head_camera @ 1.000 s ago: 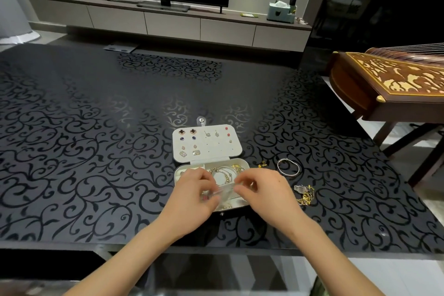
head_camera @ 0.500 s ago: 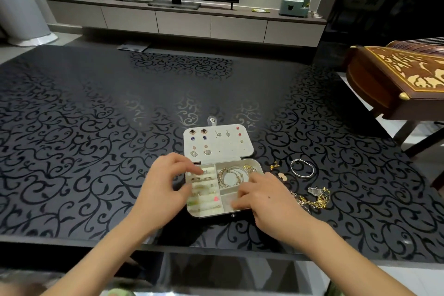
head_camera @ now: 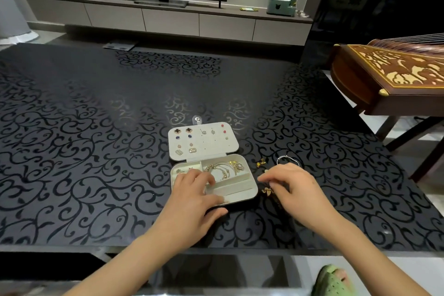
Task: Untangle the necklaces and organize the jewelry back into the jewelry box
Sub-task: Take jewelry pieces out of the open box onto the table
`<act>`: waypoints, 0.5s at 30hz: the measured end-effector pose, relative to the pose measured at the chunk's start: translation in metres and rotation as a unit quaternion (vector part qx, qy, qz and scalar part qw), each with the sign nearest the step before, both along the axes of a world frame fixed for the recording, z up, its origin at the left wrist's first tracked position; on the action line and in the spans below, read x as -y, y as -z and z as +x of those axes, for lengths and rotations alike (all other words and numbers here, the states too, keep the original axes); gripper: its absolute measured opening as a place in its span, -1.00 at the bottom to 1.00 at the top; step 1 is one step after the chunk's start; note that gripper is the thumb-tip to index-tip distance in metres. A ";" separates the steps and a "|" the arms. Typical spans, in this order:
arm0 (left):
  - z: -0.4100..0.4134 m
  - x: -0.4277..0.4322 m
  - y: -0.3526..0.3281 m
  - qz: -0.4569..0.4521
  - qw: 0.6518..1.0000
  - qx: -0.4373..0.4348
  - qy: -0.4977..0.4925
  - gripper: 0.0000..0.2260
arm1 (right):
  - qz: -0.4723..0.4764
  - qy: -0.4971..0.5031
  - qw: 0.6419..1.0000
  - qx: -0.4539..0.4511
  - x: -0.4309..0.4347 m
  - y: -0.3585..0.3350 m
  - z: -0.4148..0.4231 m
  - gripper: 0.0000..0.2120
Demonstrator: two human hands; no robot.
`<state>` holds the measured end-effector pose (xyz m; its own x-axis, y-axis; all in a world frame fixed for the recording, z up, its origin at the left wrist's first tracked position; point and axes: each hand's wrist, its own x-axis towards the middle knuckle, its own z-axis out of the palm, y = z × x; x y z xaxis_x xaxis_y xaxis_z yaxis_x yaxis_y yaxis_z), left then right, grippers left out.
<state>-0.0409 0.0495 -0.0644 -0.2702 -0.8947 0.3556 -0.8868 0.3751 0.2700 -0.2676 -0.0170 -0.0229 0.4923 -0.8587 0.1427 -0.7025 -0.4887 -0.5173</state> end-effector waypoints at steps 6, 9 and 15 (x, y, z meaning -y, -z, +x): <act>0.035 0.025 0.000 0.032 0.997 -0.011 -0.070 -0.66 | -0.041 0.074 0.995 -0.048 0.004 0.007 -0.016 -0.82; 0.051 0.041 -0.001 0.040 0.994 -0.009 -0.102 -0.65 | -0.051 0.101 0.989 -0.098 0.007 0.010 -0.027 -0.81; 0.046 0.078 -0.005 0.052 0.991 -0.015 -0.126 -0.82 | -0.040 0.065 0.988 -0.135 0.004 0.017 -0.034 -0.64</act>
